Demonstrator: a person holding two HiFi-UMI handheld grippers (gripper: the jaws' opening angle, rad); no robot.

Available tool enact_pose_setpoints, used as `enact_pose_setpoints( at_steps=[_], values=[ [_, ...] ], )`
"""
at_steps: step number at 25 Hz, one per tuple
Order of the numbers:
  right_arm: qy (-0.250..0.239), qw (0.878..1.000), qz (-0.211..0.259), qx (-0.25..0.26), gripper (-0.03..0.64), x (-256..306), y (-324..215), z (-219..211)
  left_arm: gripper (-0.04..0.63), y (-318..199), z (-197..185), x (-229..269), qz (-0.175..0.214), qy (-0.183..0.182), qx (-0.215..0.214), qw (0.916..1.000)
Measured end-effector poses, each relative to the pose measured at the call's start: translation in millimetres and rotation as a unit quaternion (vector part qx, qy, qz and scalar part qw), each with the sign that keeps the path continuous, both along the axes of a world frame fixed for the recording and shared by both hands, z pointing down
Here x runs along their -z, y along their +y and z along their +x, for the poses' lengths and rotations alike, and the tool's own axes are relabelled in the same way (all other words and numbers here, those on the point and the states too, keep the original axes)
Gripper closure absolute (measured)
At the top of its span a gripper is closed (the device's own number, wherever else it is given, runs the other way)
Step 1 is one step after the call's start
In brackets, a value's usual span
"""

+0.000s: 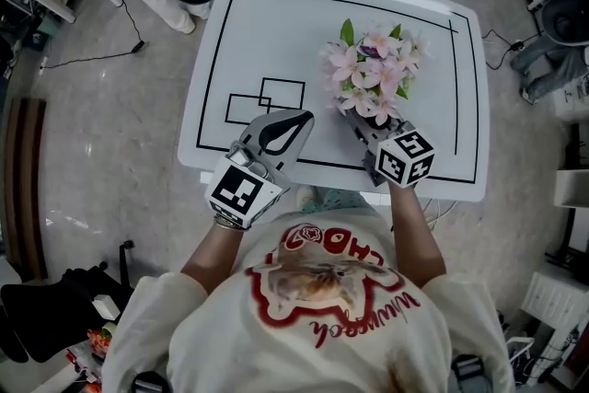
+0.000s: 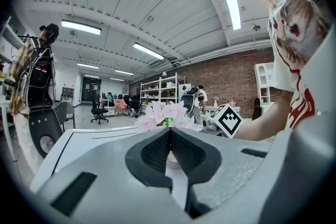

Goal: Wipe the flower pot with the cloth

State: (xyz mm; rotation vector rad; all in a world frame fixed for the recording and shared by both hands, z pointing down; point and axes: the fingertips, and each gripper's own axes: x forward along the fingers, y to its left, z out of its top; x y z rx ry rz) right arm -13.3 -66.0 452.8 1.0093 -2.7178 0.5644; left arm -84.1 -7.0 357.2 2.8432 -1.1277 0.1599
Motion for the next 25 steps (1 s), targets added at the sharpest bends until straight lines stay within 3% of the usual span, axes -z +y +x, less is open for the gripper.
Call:
enact_pose_setpoints(
  at_steps=[16, 25],
  values=[
    [-0.026, 0.999, 0.041, -0.002, 0.558, 53, 44, 7, 0.592, 3, 18, 1, 0.005, 0.002, -0.028, 0.9996],
    [-0.044, 0.995, 0.090, -0.012, 0.558, 99, 63, 11, 0.592, 8, 39, 15, 0.008, 0.018, -0.055, 0.9983]
  ],
)
